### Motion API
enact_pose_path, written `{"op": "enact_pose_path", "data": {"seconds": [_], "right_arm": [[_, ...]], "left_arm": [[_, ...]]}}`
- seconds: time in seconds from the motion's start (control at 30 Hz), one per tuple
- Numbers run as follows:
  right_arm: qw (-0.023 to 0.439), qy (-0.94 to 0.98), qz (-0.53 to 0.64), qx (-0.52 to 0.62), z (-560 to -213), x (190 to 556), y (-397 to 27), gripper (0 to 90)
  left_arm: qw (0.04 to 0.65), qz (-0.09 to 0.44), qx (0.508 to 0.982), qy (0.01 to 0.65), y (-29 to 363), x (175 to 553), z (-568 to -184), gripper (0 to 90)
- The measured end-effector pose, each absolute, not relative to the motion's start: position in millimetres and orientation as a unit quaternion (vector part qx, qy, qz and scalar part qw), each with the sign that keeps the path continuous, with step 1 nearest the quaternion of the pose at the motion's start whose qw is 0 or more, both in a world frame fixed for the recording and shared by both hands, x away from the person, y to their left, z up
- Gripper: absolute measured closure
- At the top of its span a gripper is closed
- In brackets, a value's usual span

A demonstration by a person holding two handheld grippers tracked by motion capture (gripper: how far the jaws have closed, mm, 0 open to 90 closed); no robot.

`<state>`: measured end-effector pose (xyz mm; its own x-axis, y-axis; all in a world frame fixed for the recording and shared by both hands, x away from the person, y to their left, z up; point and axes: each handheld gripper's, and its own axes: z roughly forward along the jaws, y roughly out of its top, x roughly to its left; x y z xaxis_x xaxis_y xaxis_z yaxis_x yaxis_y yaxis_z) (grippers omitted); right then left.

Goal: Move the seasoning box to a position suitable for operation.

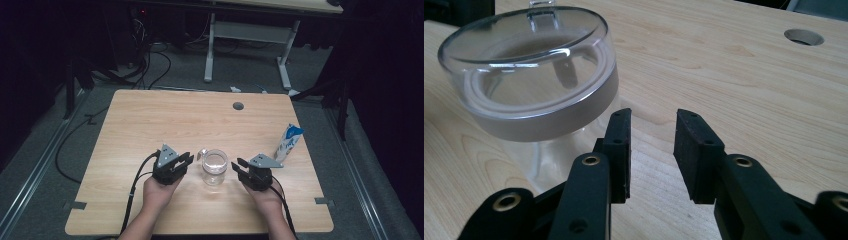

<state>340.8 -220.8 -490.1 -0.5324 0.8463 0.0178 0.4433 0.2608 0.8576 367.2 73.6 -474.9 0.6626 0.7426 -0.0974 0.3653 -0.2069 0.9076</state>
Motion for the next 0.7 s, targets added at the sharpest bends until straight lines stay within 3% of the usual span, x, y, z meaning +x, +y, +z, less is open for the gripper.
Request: {"op": "enact_pose_path", "data": {"seconds": [0.7], "right_arm": [[0.224,0.771,0.439,0.403,-488,328,-222,84.1]], "left_arm": [[0.524,0.208,0.746,0.356,44,381,-461,89.1]]}}
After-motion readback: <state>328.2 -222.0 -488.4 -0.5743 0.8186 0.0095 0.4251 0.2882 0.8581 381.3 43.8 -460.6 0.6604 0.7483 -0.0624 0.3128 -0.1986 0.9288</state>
